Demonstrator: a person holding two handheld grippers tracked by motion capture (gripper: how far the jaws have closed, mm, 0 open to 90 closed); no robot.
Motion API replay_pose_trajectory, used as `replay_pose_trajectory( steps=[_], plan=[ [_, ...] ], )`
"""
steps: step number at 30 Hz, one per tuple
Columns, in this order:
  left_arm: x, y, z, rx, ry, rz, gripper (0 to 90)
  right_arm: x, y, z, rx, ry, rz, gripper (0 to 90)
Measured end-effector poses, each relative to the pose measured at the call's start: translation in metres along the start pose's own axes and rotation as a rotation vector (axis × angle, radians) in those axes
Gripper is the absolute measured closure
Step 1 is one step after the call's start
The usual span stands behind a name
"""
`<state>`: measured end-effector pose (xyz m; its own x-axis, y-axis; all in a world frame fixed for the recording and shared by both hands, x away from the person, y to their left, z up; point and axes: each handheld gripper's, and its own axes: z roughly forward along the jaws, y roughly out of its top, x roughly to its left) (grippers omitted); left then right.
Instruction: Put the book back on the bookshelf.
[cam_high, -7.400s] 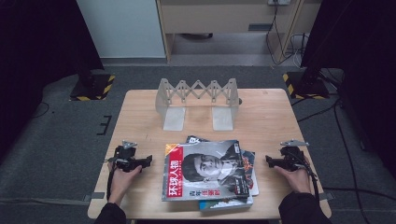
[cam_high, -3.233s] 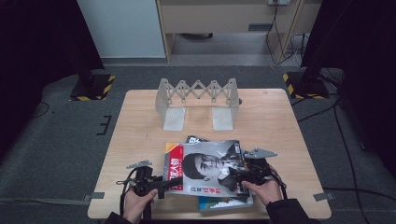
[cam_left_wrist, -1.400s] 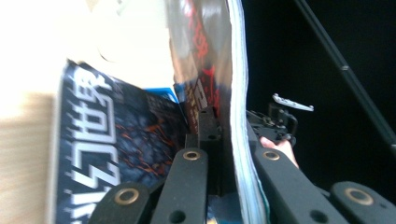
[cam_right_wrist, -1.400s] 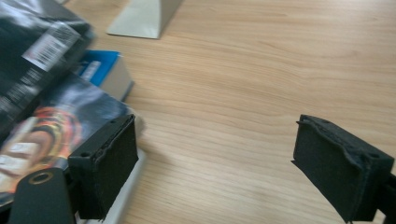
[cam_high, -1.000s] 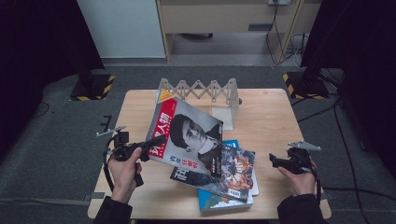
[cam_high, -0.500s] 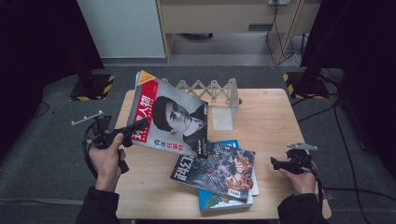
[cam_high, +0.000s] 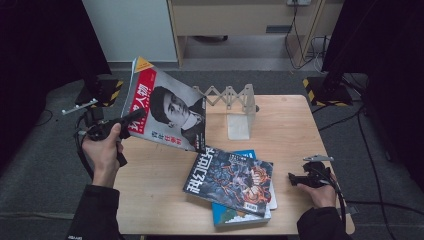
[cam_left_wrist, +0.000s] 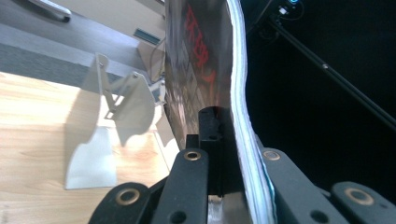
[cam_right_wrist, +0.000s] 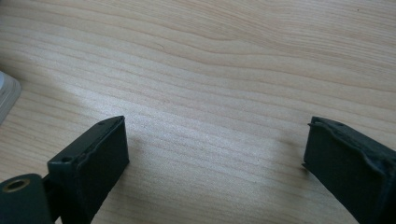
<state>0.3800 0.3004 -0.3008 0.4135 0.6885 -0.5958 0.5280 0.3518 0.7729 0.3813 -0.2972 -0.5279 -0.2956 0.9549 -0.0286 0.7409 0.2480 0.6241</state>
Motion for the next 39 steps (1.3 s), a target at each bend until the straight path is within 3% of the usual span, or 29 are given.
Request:
replay_pose_trajectory(
  steps=[8, 11, 17, 29, 33, 39],
  plan=[
    [0.007, 0.013, -0.011, -0.009, 0.060, 0.020, 86.2, 0.001, -0.001, 0.001, -0.006, 0.012, 0.008, 6.3],
    [0.009, 0.015, -0.011, -0.004, 0.074, 0.025, 86.2, 0.001, -0.001, 0.001, -0.005, 0.018, 0.010, 6.3],
    [0.014, 0.019, -0.004, -0.001, 0.145, 0.056, 86.2, 0.001, -0.004, 0.003, -0.030, 0.019, 0.028, 5.0],
    [0.022, 0.020, 0.024, 0.058, 0.244, 0.111, 86.2, 0.001, -0.004, 0.003, -0.040, 0.022, 0.029, 4.2],
    [0.020, 0.020, 0.042, 0.096, 0.283, 0.156, 86.3, 0.001, -0.005, 0.004, -0.046, 0.020, 0.028, 4.0],
    [0.019, 0.019, 0.062, 0.123, 0.320, 0.179, 86.3, 0.001, -0.005, 0.004, -0.047, 0.020, 0.028, 4.0]
  ],
)
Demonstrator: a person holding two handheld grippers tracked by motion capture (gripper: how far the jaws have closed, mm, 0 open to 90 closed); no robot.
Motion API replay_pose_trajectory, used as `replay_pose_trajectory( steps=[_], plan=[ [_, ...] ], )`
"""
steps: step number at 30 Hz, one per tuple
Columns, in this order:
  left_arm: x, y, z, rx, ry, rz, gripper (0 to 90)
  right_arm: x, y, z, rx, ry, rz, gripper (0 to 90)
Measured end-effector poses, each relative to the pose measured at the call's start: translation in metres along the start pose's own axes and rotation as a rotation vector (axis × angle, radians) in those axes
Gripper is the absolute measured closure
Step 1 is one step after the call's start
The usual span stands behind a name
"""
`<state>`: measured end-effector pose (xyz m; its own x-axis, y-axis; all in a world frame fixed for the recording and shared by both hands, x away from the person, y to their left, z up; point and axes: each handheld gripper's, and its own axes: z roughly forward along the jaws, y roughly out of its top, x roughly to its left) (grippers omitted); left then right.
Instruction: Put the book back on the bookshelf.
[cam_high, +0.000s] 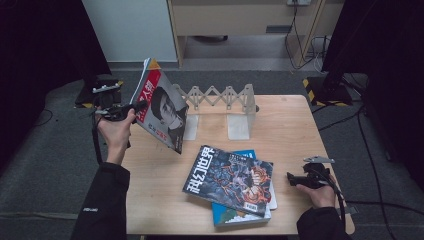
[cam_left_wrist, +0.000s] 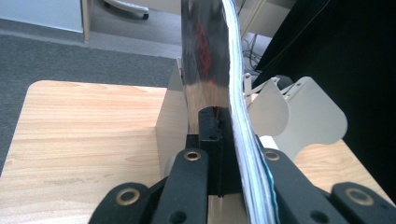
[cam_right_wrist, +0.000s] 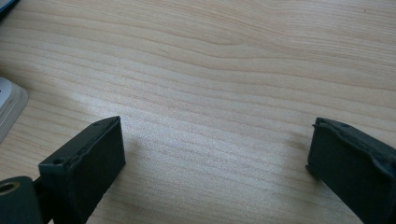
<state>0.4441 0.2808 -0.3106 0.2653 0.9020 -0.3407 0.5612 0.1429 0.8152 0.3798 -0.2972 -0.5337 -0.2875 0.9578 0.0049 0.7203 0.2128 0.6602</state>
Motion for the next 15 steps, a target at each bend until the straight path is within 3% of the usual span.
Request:
replay_pose_trajectory(
  steps=[8, 15],
  plan=[
    [-0.007, 0.006, 0.013, 0.012, 0.044, 0.034, 86.2, 0.000, 0.000, 0.000, 0.000, 0.000, 0.000, 3.9],
    [-0.019, 0.012, 0.028, 0.026, 0.115, 0.080, 86.3, 0.000, 0.000, 0.000, 0.000, 0.000, 0.000, 3.9]
  ],
)
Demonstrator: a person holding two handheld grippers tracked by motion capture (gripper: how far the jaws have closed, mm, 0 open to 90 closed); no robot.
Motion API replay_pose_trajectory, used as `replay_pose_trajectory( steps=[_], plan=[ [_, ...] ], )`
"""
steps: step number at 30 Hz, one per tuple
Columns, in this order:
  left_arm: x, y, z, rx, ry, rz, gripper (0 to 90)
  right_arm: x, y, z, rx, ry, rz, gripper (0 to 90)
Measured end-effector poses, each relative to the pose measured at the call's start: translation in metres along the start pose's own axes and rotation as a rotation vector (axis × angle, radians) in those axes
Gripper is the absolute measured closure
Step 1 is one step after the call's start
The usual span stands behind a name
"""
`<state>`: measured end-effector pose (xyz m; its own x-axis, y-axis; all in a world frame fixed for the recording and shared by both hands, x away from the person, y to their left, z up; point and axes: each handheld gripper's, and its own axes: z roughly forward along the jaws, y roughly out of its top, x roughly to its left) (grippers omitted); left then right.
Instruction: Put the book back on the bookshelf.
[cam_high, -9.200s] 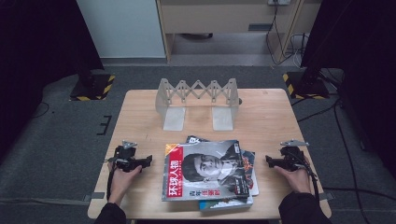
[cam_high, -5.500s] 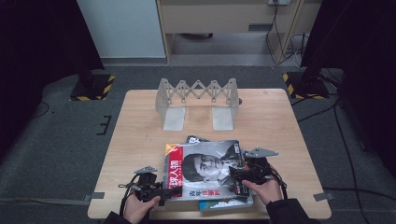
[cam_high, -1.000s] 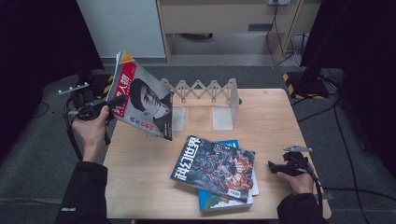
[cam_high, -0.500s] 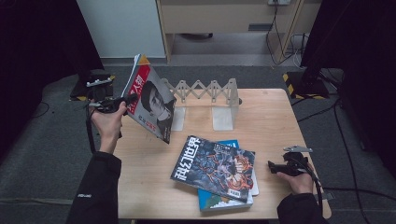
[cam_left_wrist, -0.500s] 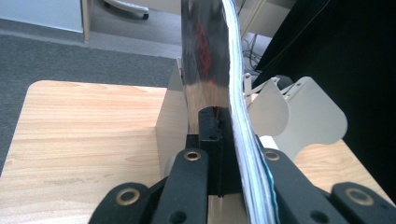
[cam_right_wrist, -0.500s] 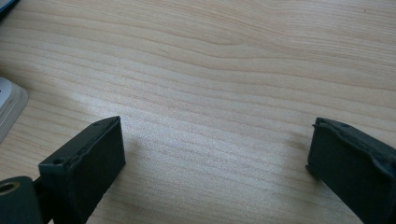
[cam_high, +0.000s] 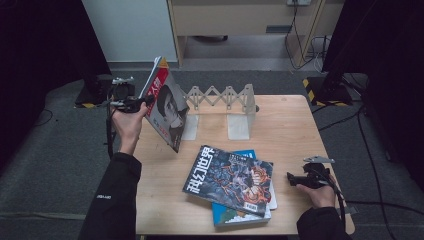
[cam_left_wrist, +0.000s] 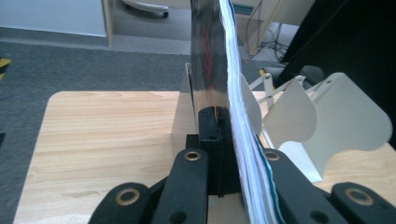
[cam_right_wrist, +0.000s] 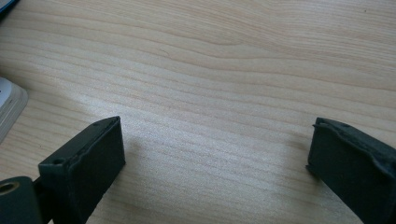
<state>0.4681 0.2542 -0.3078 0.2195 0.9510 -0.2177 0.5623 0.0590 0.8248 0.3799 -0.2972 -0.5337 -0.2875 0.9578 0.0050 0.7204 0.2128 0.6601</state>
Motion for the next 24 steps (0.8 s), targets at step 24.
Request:
replay_pose_trajectory(
  steps=[24],
  plan=[
    [-0.020, 0.000, 0.030, 0.077, 0.146, 0.098, 86.2, 0.000, 0.001, 0.000, 0.004, -0.001, 0.002, 3.8]
  ],
)
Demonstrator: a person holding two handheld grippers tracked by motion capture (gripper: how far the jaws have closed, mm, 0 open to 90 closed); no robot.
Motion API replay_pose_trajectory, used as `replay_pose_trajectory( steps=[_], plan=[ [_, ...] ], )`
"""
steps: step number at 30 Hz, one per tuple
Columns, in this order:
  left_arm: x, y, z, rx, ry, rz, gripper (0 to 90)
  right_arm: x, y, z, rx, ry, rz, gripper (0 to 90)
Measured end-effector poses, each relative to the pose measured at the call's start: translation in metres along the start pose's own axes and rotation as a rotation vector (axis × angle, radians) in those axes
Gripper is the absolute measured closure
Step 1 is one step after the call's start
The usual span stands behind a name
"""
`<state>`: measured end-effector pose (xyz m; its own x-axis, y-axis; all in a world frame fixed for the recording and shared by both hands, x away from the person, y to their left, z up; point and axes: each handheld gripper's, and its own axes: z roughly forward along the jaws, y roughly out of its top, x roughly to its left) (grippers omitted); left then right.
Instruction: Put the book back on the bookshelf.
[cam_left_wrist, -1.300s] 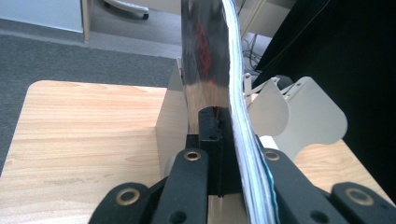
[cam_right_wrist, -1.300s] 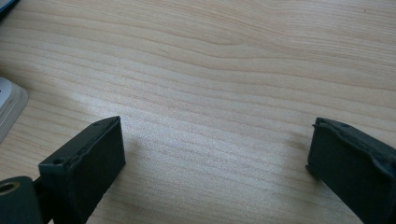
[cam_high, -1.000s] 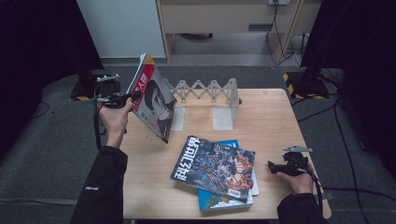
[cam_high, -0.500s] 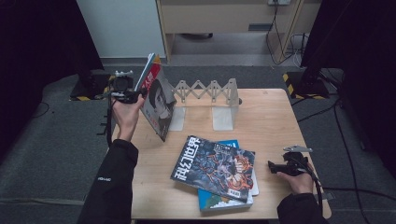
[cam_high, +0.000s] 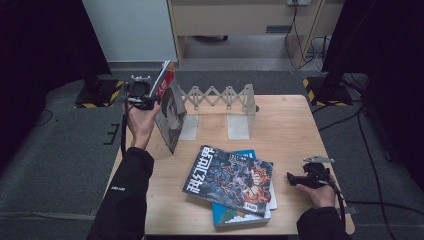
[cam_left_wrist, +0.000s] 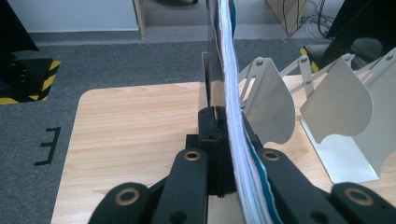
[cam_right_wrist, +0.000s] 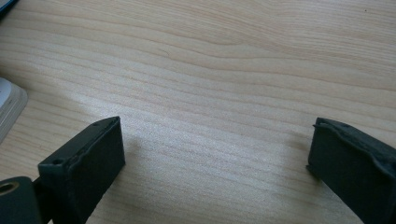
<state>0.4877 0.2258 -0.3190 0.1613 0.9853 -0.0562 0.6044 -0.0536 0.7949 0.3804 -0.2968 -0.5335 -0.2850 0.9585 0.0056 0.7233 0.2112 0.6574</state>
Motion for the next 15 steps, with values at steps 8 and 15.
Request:
replay_pose_trajectory(
  steps=[8, 15],
  plan=[
    [0.0017, -0.0030, 0.0029, 0.005, -0.020, -0.012, 86.0, 0.0000, 0.0000, 0.0000, 0.000, 0.000, -0.001, 3.8],
    [0.0054, -0.0034, 0.0044, -0.030, -0.068, -0.031, 78.6, 0.0000, 0.0001, -0.0001, 0.002, 0.000, 0.000, 3.7]
  ],
)
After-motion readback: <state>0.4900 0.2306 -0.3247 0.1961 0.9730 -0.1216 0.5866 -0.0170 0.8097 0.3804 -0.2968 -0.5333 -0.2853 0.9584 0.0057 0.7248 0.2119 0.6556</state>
